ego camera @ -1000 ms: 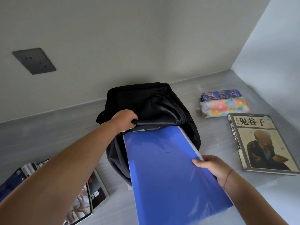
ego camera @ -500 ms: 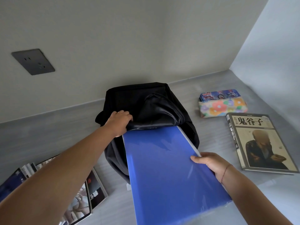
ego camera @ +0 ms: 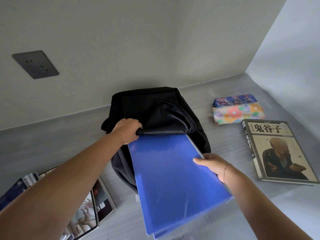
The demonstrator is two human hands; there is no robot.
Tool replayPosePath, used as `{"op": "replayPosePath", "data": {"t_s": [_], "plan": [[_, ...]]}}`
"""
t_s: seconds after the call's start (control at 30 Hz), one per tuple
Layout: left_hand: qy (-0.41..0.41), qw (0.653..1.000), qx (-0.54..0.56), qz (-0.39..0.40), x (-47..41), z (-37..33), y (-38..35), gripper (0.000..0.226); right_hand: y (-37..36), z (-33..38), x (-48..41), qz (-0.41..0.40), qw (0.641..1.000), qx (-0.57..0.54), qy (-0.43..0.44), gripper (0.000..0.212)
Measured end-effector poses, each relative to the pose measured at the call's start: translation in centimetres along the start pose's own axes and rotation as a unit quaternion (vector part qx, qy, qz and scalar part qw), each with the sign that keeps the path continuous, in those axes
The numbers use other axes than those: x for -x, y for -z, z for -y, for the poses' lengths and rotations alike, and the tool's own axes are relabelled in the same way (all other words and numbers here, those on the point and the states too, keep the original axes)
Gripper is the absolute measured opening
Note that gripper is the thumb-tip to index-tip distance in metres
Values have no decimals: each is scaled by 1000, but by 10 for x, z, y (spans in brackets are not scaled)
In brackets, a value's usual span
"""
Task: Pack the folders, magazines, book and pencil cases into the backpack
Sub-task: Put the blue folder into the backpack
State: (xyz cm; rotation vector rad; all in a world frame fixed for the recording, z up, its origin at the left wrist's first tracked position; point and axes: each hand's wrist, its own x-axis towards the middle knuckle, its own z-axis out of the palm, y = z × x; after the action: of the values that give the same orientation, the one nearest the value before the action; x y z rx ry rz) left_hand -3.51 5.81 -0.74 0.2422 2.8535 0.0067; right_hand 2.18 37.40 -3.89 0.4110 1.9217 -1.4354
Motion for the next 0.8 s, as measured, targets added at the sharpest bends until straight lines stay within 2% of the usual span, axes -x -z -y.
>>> {"op": "replayPosePath", "data": {"t_s": [0.13,0.23,0.3,0.4,0.5,0.6,0.7,0.8], "plan": [[13,998,68,-5,-11,-23,1,42,15,-13,9,30,999,-11,-34,41],[47,993,112,-5,-19,-26,-1,34,31,-47,35,109,985,-118,-70,42],[62,986,157,5,-22,-23,-2,32,26,-66,57,143,976,-131,-101,42],[68,975,212,12,-24,-18,0,29,7,-79,68,71,982,-150,-85,29],[61,967,248,7,-26,-18,4,29,-9,-62,59,-4,980,-186,-75,20],[50,962,269,0,-25,-21,8,27,-23,-31,34,-18,971,-228,-66,19],[44,959,279,-11,-22,-21,11,27,-31,4,-1,-38,970,-235,-46,9],[50,956,287,-15,-20,-18,10,25,-35,24,-24,-62,973,-218,-42,23]]}}
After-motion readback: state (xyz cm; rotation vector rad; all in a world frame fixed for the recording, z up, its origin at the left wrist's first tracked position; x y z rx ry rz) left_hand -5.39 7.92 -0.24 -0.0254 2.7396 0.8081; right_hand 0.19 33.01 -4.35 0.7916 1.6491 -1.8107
